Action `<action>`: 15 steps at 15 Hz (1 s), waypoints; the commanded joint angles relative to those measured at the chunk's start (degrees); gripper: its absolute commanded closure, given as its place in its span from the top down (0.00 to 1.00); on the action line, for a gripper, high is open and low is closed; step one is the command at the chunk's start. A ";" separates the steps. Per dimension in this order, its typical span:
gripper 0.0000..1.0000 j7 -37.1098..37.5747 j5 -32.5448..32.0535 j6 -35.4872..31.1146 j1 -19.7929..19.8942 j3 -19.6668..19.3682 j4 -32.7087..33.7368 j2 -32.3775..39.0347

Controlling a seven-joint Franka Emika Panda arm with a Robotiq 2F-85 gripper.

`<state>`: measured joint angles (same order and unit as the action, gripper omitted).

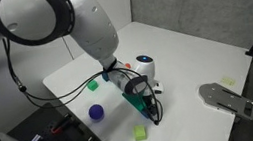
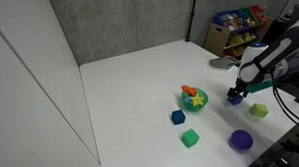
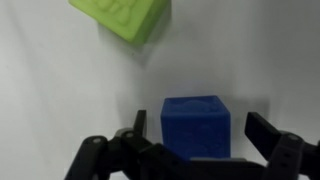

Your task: Pick up the blue block on the right and put it in the green bowl.

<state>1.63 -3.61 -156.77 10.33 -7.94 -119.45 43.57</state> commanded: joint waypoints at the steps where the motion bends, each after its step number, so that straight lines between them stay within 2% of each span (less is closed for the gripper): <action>1: 0.73 -1.89 1.06 -1.11 0.70 0.84 0.92 1.00; 6: 0.33 -0.85 0.60 -1.50 -1.04 0.26 0.09 -1.26; 9: 0.30 0.16 0.37 -0.29 -3.26 0.21 -0.61 -3.94; 15: 0.30 3.83 -0.71 2.93 -10.72 -0.45 -0.53 -10.74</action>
<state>3.03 -3.62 -157.01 2.61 -7.72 -119.28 37.39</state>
